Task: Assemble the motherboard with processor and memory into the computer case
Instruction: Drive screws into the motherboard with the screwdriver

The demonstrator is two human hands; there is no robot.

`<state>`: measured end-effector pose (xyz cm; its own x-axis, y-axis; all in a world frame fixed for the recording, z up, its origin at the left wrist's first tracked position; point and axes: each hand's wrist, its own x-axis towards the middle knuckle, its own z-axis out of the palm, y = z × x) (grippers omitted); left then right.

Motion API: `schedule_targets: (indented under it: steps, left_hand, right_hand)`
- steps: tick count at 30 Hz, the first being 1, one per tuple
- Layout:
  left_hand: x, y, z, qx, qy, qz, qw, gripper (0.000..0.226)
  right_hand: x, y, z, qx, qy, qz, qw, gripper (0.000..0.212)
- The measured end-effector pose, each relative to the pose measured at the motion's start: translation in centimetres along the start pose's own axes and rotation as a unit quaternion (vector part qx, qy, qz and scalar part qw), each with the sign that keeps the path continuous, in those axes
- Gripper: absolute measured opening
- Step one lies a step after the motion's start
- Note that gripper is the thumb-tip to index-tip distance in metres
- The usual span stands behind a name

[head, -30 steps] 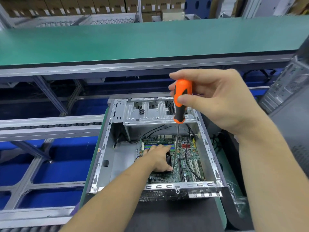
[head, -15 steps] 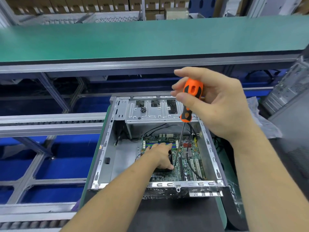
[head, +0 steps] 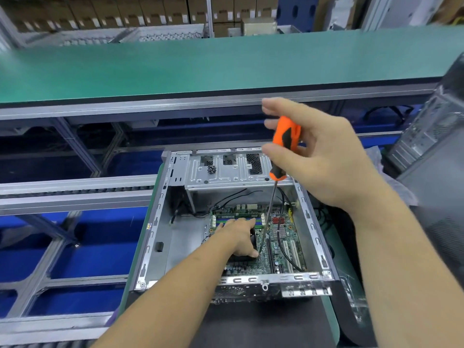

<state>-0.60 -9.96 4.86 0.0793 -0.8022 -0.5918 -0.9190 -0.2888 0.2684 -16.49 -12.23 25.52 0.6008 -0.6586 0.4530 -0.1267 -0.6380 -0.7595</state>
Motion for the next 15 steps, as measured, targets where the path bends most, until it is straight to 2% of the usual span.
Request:
schedule_targets:
  steps: [2,3,6,8,9,12,13,15]
  left_hand:
    - [0.0,0.0,0.0,-0.01,0.004,0.005,1.0,0.094]
    - [0.0,0.0,0.0,-0.012,0.007,0.006,1.0,0.09]
    - [-0.1,0.0,0.0,-0.009,0.009,0.005,1.0,0.091]
    - [-0.2,0.1,0.0,-0.007,0.004,0.005,1.0,0.096]
    - [-0.2,0.1,0.0,-0.006,0.007,0.005,1.0,0.095]
    - [-0.3,0.1,-0.1,-0.023,0.011,0.0,1.0,0.084]
    - [-0.2,0.1,-0.1,-0.028,0.014,0.0,1.0,0.082]
    - [-0.2,0.1,0.0,-0.022,0.016,0.003,1.0,0.081]
  right_hand:
    - [0.0,-0.5,-0.8,0.065,-0.074,0.008,0.995,0.056]
    - [0.1,-0.7,-0.9,0.063,-0.078,0.004,0.995,0.056]
    - [0.5,-1.1,-0.1,-0.095,0.024,-0.02,0.995,0.045]
    - [0.6,-1.1,0.6,-0.16,0.074,-0.007,0.984,0.047]
    - [0.7,-1.1,0.8,-0.146,0.052,0.0,0.988,0.052]
    - [0.4,-1.6,0.1,0.016,-0.101,0.018,0.995,0.06]
    - [0.4,-1.5,-0.3,0.04,-0.122,0.014,0.992,0.06]
    - [0.5,-1.5,-0.5,0.004,-0.075,0.001,0.997,0.051]
